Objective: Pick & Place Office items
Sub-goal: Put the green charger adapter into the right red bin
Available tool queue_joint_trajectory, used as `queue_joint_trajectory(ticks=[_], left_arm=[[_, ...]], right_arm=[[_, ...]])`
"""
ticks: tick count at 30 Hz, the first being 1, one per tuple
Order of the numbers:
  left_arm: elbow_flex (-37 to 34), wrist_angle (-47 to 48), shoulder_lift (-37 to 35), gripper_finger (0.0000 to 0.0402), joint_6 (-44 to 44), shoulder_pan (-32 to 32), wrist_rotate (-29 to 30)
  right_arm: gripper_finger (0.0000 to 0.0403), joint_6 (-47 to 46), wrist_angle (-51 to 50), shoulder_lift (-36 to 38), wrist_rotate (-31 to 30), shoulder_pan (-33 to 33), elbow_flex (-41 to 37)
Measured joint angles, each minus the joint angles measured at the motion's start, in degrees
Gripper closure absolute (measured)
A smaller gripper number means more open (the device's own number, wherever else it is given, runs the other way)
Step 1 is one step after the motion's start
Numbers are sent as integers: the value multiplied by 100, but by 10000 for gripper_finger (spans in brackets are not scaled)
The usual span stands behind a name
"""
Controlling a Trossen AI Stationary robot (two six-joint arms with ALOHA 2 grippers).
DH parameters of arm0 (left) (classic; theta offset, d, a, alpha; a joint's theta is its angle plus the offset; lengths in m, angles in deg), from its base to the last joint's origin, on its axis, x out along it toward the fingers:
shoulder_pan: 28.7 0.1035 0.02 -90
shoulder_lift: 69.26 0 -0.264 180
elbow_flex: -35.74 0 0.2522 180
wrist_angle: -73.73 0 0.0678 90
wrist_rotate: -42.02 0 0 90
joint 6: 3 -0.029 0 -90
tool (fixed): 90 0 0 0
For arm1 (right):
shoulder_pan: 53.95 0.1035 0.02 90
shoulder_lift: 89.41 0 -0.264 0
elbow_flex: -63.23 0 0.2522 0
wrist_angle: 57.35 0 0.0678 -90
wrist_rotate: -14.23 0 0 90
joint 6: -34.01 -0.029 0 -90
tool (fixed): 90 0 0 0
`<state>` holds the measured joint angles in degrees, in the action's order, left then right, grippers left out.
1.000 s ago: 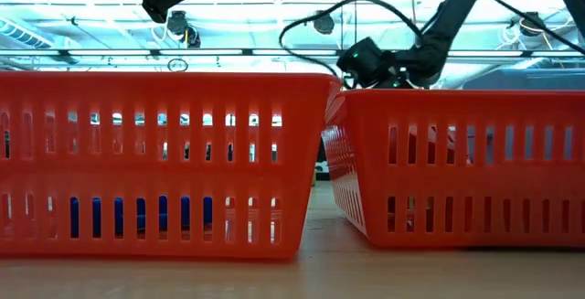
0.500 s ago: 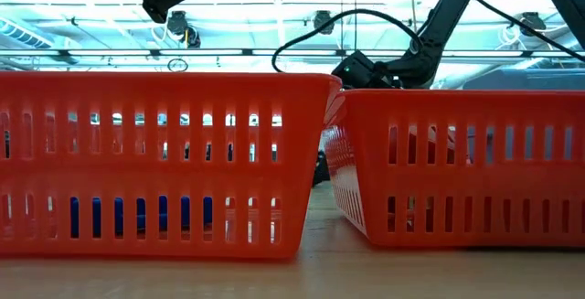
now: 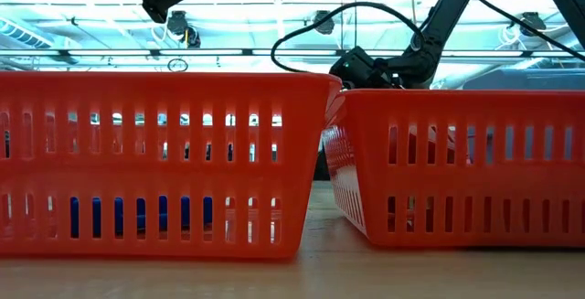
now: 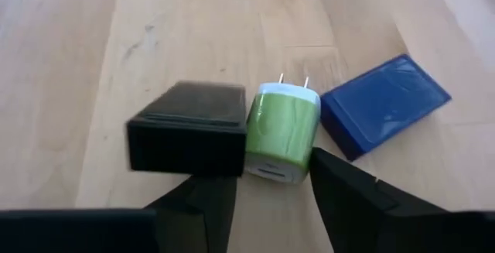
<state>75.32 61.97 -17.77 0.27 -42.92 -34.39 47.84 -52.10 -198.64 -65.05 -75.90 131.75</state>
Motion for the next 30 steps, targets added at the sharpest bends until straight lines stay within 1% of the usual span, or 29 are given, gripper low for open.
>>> queue_joint_trajectory(ticks=[3,7,12,17,22,26,30], left_arm=[[0,-1,1,133,0,0,1],[0,-2,0,133,-1,0,0],[0,-2,0,133,0,0,1],[0,-4,0,133,0,0,-1],[0,-7,2,133,0,0,1],[0,-27,1,133,0,0,0],[0,-28,0,133,1,0,1]], right_arm=[[254,67,48,0,-9,47,0],[250,-92,155,0,-18,72,0],[236,-245,227,0,-56,106,0],[217,-278,243,0,-473,109,0],[201,-561,257,0,-490,106,0],[195,-525,218,0,-470,109,0],[200,-286,224,0,-436,108,0]])
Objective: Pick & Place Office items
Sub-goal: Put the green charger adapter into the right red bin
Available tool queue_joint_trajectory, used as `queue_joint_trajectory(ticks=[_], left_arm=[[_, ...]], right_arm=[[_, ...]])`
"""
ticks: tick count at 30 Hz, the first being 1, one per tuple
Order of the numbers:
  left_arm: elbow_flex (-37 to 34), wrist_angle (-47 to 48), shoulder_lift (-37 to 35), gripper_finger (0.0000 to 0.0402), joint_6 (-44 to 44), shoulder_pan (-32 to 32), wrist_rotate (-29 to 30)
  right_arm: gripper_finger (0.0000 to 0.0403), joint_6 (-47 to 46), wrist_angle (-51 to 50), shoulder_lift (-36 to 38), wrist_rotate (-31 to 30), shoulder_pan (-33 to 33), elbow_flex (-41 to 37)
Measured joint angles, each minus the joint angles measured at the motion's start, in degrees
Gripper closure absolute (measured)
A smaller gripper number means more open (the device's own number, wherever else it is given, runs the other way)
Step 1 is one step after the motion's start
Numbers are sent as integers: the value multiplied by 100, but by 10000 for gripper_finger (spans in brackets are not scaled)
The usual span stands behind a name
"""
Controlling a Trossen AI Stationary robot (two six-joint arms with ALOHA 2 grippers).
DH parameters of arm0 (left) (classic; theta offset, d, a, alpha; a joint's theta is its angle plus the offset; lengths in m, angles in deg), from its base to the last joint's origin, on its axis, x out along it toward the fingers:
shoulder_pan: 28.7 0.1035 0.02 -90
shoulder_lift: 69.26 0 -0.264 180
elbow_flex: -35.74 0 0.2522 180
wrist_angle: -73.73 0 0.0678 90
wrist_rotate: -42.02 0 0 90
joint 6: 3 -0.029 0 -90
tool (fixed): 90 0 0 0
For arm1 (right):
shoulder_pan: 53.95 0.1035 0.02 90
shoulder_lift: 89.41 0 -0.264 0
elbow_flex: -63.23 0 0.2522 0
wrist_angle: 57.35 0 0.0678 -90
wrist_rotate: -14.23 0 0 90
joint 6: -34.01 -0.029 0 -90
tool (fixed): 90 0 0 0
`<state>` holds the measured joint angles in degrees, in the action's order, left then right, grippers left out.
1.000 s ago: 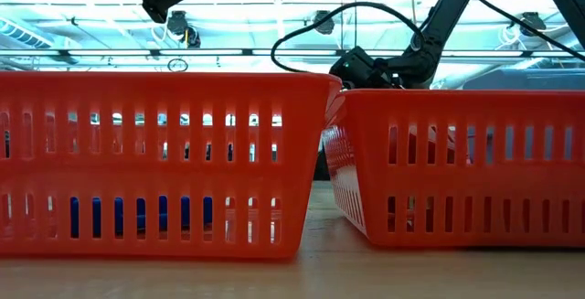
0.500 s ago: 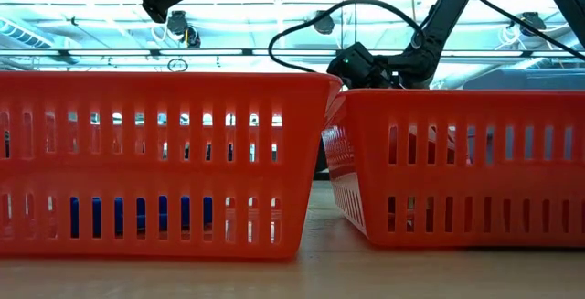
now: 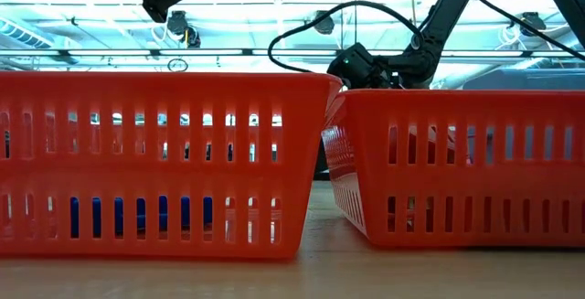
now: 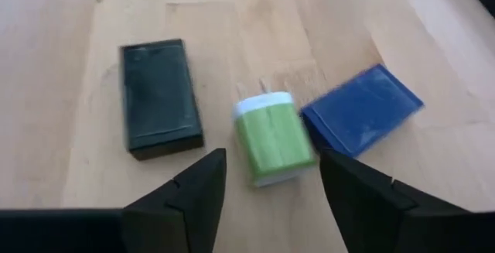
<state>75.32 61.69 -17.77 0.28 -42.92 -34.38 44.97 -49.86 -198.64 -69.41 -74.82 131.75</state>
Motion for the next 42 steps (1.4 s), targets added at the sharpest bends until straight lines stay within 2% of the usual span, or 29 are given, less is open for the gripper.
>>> queue_joint_trajectory(ticks=[4,13,17,24,28,31,38,42], left_arm=[[0,-11,0,133,1,0,1],[0,-22,2,133,1,0,0],[0,-22,0,133,1,0,1],[0,-21,0,133,1,0,1],[0,-20,0,133,25,0,1],[0,-20,1,133,25,0,0],[0,-17,0,133,23,0,-2],[0,-17,1,133,23,0,0]], right_arm=[[210,157,105,0,294,-2,0],[237,192,118,0,270,30,0],[268,216,107,0,272,35,0],[346,184,62,2,275,35,0],[361,264,66,2,288,35,0],[339,354,88,2,277,51,0],[229,677,561,2,104,149,0],[185,853,669,2,130,147,0]])
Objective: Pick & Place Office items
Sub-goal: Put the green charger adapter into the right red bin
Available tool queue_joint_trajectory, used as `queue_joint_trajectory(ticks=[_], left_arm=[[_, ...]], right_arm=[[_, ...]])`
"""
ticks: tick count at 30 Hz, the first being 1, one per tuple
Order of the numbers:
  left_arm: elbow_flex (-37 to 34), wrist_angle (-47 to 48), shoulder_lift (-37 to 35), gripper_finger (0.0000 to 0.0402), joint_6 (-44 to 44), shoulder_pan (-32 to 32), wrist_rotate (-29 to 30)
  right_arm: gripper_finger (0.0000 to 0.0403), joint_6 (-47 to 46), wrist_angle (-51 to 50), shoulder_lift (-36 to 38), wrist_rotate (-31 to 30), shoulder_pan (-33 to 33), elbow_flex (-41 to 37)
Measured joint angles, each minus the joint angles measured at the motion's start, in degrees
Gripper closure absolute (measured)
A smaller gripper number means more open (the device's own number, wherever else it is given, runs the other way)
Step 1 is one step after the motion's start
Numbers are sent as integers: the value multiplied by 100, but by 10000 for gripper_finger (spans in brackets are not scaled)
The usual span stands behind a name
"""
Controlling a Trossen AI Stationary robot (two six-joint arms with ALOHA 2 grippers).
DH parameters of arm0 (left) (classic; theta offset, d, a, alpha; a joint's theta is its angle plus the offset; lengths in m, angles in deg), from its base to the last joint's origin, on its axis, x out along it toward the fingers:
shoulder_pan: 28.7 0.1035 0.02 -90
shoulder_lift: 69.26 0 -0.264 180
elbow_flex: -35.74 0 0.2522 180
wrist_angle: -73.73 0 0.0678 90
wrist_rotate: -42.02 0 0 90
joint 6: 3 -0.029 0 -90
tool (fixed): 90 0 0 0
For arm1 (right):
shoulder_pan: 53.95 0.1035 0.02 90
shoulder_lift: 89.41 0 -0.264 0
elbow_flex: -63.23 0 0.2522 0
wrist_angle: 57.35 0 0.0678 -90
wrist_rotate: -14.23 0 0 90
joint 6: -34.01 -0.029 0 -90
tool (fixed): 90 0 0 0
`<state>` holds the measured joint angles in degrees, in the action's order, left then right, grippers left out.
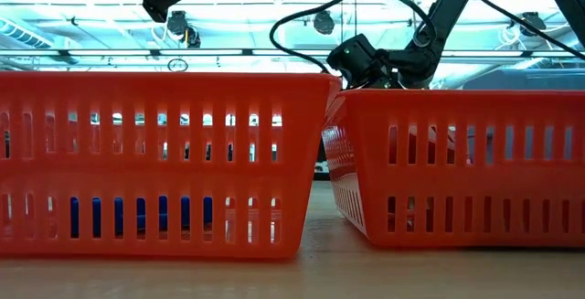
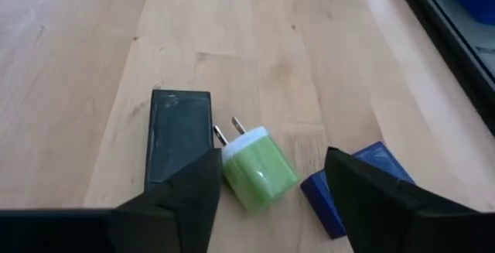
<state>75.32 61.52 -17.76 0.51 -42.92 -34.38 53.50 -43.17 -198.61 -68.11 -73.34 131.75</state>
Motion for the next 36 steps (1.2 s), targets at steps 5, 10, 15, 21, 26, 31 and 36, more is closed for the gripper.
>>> queue_joint_trajectory(ticks=[5,10,15,21,26,31,36], left_arm=[[0,2,-1,133,0,0,1],[0,3,0,133,-2,-1,0],[0,24,-1,133,-2,0,1],[0,48,0,133,-33,0,-1],[0,46,1,133,-33,-2,1],[0,44,-1,133,-29,0,0],[0,86,1,133,84,-2,-1]], right_arm=[[171,8,-13,-165,129,-44,0],[180,-62,288,-425,336,-79,7],[198,-73,480,-444,557,-62,4],[227,-55,78,-416,830,-77,3],[245,-170,-68,-417,711,-62,-2],[238,-567,142,-417,441,-38,0],[207,-768,13,-396,445,18,0]])
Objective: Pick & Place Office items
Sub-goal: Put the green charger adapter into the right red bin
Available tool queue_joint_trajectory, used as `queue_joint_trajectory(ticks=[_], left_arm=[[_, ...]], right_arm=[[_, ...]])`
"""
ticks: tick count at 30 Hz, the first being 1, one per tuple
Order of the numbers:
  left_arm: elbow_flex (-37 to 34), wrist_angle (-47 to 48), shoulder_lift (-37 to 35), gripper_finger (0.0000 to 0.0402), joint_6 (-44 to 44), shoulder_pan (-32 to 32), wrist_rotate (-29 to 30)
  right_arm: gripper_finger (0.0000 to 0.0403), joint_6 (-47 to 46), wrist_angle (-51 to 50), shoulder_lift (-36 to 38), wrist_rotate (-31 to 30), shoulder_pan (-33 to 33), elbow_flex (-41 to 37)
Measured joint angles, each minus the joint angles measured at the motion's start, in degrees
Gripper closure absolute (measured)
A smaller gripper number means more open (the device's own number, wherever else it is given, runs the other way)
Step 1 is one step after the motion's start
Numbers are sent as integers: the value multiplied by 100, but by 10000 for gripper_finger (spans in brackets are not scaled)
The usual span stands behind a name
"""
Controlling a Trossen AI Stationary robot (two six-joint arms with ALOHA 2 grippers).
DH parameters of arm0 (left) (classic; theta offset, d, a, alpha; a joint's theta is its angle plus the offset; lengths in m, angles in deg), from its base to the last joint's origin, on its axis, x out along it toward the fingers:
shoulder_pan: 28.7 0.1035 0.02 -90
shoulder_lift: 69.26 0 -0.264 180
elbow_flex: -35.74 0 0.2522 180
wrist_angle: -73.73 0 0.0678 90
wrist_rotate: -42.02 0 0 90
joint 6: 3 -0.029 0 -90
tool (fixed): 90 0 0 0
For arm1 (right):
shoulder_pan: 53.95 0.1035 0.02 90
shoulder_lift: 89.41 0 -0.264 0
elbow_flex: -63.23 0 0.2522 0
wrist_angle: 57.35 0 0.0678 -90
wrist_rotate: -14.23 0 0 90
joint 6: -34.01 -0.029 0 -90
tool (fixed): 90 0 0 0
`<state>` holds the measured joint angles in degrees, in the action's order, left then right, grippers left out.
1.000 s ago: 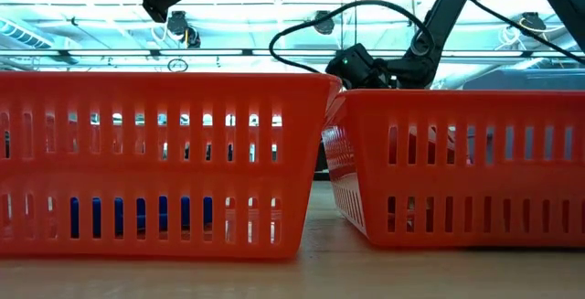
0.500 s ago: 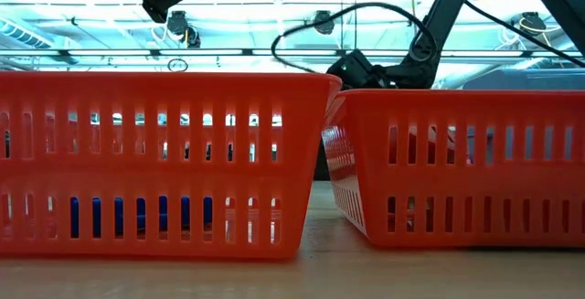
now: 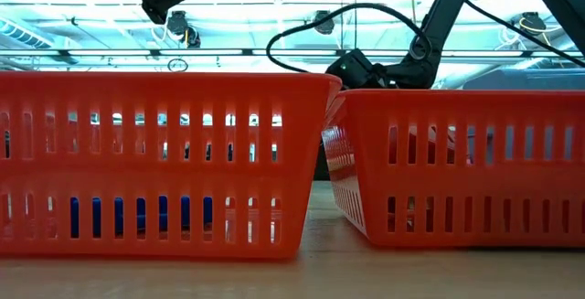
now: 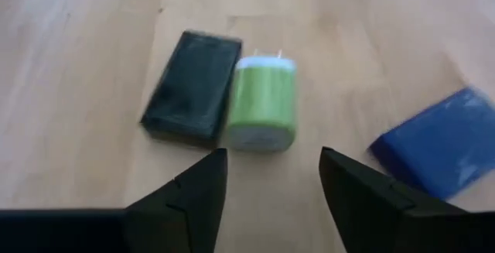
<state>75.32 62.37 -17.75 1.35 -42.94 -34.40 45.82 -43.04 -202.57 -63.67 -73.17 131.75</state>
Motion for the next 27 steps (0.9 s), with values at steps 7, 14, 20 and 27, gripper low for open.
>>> queue_joint_trajectory(ticks=[7,14,20,27], left_arm=[[-9,-289,943,133,395,-17,556],[472,-913,1972,133,-247,246,1780],[1540,890,2479,133,239,972,1244],[3022,3338,3448,132,858,2073,-345]], right_arm=[[191,-736,-1512,1025,184,103,-2],[200,-1221,-1540,2540,1338,462,-718],[201,-1537,-580,3985,1345,873,-1733],[202,-1567,562,5187,1281,1146,-2668]])
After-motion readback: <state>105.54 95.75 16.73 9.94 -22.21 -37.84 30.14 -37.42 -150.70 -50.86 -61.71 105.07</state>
